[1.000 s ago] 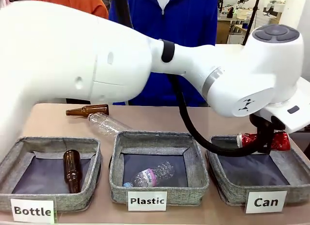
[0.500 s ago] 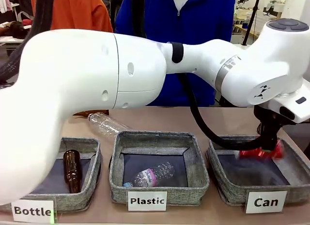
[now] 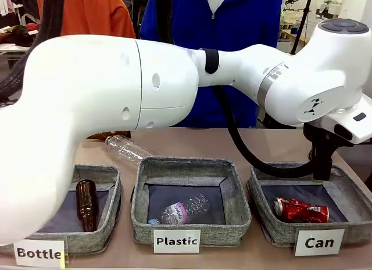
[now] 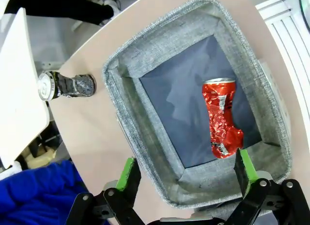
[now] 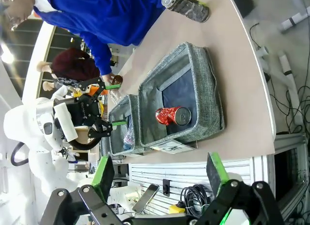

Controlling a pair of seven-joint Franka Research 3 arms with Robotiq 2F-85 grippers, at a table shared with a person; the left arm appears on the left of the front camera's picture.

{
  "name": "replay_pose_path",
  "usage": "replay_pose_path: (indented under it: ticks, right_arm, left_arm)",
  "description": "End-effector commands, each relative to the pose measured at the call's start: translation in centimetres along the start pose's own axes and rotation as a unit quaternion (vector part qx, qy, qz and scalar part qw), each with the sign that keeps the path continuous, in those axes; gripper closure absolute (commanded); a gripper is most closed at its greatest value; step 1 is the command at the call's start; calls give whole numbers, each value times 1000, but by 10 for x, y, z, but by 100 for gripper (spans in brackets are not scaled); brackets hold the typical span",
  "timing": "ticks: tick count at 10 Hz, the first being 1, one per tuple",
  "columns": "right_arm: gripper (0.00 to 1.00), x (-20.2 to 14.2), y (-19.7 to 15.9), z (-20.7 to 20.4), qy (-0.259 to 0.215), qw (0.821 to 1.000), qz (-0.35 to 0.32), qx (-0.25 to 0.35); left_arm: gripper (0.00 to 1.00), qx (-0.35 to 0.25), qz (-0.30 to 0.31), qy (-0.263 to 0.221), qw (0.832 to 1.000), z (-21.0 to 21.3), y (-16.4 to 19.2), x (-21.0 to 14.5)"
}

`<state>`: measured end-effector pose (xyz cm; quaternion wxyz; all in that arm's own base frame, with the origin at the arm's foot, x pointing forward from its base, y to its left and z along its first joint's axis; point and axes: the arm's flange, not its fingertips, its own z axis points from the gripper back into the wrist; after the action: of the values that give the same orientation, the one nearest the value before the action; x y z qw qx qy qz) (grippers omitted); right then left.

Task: Sort the can waste into the basket.
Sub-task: Pick up the can waste from the table and place it in the right Fabric basket.

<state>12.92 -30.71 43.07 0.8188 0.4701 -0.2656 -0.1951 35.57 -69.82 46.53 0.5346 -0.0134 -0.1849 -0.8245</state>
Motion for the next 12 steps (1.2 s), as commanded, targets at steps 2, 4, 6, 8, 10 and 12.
replay_pose_path:
  ticks: [2, 4, 6, 8, 10, 12]
  right_arm:
    - [0, 0, 0, 0, 0, 1000, 0, 0]
    - [0, 16, 12, -33, 42, 999, 6, 12]
    - [0, 33, 32, -80, 93, 995, 16, 20]
    - [0, 42, 63, -136, 128, 990, 39, 36]
    - [0, 41, 98, -192, 172, 980, 82, 55]
    - [0, 25, 129, -240, 221, 965, 116, 85]
  left_arm:
    - [0, -25, 18, 17, 999, 34, 0, -15]
    - [0, -25, 23, 24, 999, 93, -18, -57]
    - [0, -13, 41, 35, 998, 150, -43, -118]
    - [0, -9, 98, 13, 995, 205, -74, -203]
    - [0, 41, 214, -14, 976, 251, -97, -291]
    - [0, 41, 353, -54, 933, 285, -129, -392]
